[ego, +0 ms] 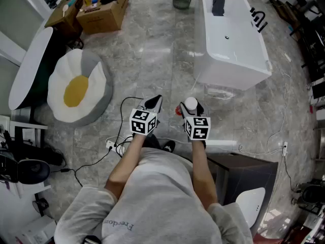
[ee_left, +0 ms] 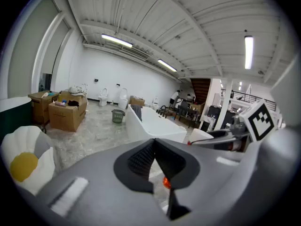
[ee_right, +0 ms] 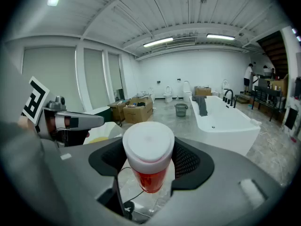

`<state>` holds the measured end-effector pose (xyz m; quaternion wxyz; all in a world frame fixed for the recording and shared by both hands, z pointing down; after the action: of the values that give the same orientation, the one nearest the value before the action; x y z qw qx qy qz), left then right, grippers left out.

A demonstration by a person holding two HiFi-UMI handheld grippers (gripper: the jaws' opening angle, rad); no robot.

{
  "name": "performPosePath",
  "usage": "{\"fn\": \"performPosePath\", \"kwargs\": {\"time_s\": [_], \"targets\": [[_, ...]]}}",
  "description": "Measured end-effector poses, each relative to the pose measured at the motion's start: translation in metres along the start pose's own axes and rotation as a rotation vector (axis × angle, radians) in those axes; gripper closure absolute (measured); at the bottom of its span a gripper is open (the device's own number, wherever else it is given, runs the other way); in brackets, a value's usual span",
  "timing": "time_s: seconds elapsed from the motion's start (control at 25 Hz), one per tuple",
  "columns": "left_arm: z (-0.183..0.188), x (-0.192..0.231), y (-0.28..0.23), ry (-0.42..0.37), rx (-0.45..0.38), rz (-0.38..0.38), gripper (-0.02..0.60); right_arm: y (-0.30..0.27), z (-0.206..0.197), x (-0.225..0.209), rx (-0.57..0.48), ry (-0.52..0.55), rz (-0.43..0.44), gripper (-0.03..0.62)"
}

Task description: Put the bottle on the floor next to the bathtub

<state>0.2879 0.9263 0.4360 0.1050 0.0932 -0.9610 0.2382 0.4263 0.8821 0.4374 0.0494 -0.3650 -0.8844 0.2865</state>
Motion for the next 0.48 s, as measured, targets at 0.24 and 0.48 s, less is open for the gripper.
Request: {"fn": "performPosePath", "kwargs": {"time_s": [0.24, 0.48], "targets": [[0.000, 0.003, 0.001, 0.027, -0.016, 0.018, 0.525, 0.005, -0.004, -0.009, -0.004, 0.004, -0.011, 0.307], [-0.006, 0.017, 0.011, 0.073, -0.023, 0.063, 0.525, 0.010, -0.008, -0.017, -0.011, -0.034, -0.007, 0.307]]}}
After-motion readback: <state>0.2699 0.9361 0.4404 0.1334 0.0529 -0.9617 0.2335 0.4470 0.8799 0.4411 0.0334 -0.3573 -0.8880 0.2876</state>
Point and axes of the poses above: the fingertips, and each gripper's own axes: y backward along the fingers, x to its left, z out of its top, the point moved 1 cm from there along y, backward along the fingers, and after that the axes turned 4 degrees about x, right-handed, at the moved point
